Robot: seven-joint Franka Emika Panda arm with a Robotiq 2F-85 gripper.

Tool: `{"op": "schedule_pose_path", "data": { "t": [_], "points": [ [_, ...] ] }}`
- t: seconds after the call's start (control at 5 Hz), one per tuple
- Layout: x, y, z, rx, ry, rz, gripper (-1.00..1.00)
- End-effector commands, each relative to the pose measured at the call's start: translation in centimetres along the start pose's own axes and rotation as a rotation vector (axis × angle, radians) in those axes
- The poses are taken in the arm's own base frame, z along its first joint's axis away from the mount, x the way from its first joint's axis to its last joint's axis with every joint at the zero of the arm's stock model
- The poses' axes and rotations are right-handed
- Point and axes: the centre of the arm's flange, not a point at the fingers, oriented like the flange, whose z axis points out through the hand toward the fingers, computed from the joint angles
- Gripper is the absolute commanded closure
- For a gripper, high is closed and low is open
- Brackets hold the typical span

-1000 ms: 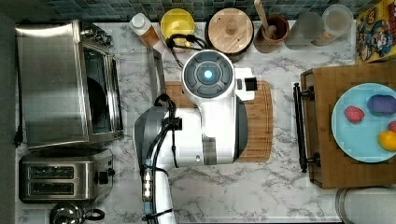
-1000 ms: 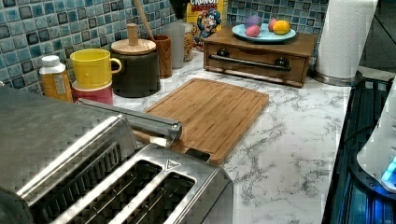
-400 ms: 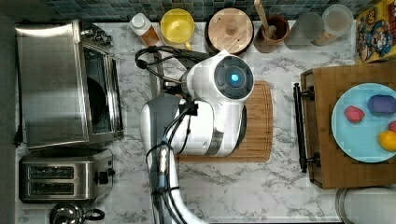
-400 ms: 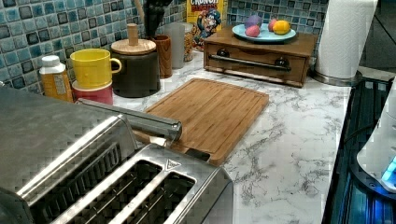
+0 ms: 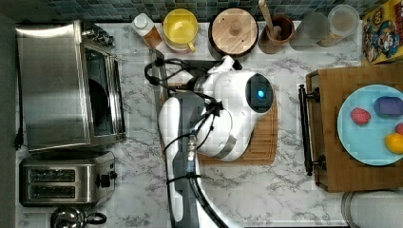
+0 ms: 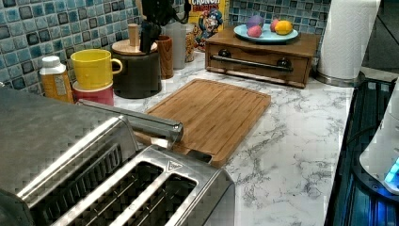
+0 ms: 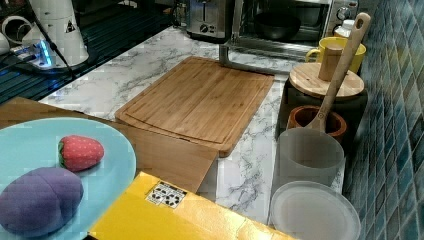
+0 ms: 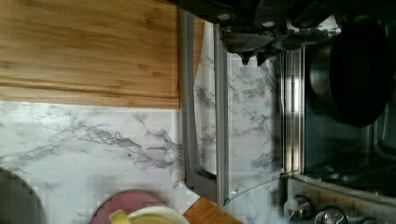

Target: Close the oven.

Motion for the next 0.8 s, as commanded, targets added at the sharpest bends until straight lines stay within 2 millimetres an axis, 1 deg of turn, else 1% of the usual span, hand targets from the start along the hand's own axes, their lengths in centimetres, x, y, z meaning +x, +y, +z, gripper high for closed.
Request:
{"op": "schedule_pose_path", "data": {
  "t": [0.2, 0.4, 0.6, 0.8],
  "points": [
    [-1.5, 2.6, 3.3, 0.069, 0.098, -0.039, 1.0],
    [-0.9, 2.7, 7.5, 0.063, 0.048, -0.065, 1.0],
    [-0.5, 3.5, 10.2, 0.08, 0.028, -0.026, 1.0],
    [0.0, 4.4, 11.3, 0.054, 0.027, 0.023, 1.0]
  ]
}}
